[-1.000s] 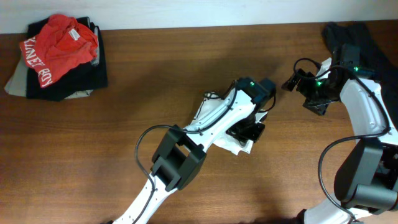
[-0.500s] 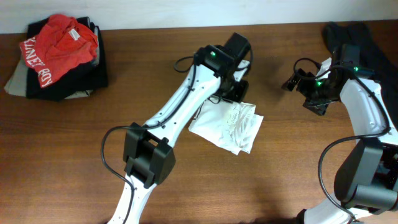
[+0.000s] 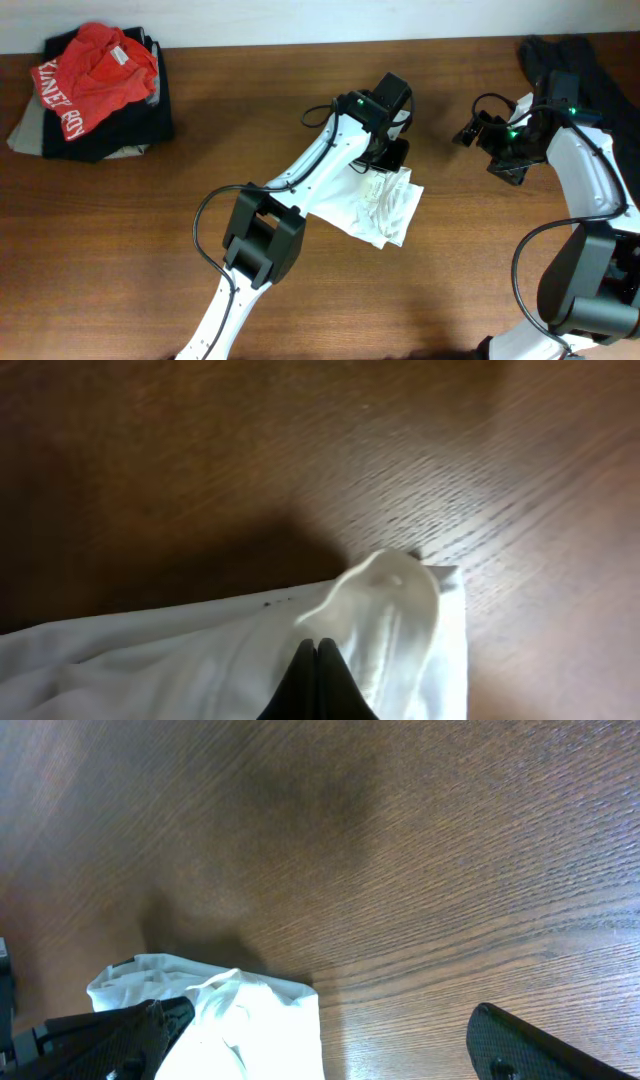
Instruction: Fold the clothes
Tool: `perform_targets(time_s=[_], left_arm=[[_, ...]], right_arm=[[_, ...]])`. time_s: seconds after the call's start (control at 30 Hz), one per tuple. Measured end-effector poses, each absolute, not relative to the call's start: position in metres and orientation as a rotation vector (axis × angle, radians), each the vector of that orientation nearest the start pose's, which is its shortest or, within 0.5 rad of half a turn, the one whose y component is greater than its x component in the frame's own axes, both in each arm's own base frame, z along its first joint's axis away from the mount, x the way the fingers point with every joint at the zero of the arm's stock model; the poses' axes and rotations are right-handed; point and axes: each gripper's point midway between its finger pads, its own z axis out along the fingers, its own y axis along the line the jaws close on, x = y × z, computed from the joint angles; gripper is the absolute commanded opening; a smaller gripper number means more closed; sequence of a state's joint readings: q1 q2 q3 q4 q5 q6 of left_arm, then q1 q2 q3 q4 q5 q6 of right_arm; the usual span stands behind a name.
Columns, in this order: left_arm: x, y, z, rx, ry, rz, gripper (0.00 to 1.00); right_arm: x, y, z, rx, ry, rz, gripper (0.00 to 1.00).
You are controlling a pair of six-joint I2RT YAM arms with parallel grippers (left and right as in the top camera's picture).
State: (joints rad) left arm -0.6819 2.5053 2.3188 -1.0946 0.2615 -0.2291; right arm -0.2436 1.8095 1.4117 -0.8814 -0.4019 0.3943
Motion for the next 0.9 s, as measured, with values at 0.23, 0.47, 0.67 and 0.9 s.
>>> perform_targets(time_s=[0.23, 0.47, 0.67, 0.9], left_arm=[[0.381, -0.403, 0.038, 0.762, 2.887, -0.559, 0.00], [0.366, -0.420, 0.018, 0.800, 2.908, -0.594, 0.00], [0.364, -0.419, 0.024, 0.794, 2.927, -0.619, 0.02], [0.414, -0.384, 0.087, 0.654, 2.865, -0.661, 0.29]], right_arm=[[0.403, -0.031, 0.108, 0.804, 2.706, 0.604, 0.99], [0.403, -0.031, 0.108, 0.805, 2.706, 0.604, 0.99], [0.403, -0.031, 0.108, 0.804, 2.706, 0.604, 0.99], [0.403, -0.031, 0.108, 0.804, 2.706, 0.604, 0.99]])
